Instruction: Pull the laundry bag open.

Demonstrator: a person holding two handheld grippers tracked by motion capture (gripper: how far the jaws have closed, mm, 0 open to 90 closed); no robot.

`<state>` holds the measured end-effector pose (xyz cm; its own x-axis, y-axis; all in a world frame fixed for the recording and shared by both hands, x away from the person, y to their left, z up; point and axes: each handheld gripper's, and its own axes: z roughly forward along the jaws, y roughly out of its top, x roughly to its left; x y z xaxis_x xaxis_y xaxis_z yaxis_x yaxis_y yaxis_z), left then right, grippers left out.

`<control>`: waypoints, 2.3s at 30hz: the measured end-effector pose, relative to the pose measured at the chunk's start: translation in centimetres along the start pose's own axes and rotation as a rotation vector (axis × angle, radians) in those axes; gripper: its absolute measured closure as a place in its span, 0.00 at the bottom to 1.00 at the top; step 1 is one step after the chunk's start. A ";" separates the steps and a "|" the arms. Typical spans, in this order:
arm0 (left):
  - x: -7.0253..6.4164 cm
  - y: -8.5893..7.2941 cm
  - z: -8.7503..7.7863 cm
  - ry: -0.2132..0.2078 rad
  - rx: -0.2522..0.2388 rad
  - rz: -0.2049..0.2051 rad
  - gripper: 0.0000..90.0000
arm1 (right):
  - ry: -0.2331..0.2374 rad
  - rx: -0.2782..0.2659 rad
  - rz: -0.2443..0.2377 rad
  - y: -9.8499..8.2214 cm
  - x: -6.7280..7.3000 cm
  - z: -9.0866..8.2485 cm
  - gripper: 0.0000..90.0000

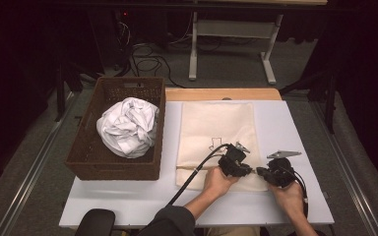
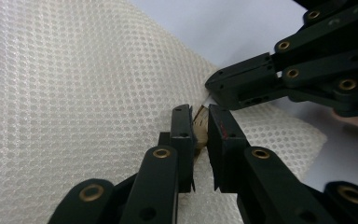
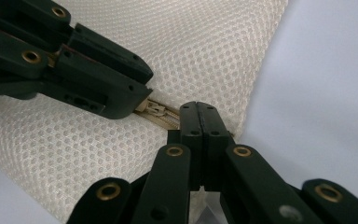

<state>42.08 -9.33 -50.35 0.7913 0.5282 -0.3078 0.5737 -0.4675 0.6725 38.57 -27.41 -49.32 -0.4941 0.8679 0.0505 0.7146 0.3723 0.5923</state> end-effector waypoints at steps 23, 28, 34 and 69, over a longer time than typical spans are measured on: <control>-0.1 0.1 0.2 -0.016 0.003 -0.045 0.96 | -0.015 0.004 -0.009 0.1 0.2 0.0 1.00; -0.2 0.1 0.5 -0.008 0.005 -0.038 0.96 | -0.017 0.008 -0.012 0.1 0.3 0.0 1.00; -0.5 0.2 0.6 0.008 0.008 -0.012 0.96 | -0.017 0.011 -0.019 0.1 0.3 0.0 1.00; -0.1 -0.3 -0.3 -0.003 -0.012 0.011 0.95 | -0.039 0.015 -0.032 0.0 0.4 0.1 1.00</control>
<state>41.80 -9.05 -50.33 0.7985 0.5207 -0.3021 0.5621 -0.4651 0.6839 38.43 -26.98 -49.34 -0.4971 0.8677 0.0005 0.7063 0.4043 0.5811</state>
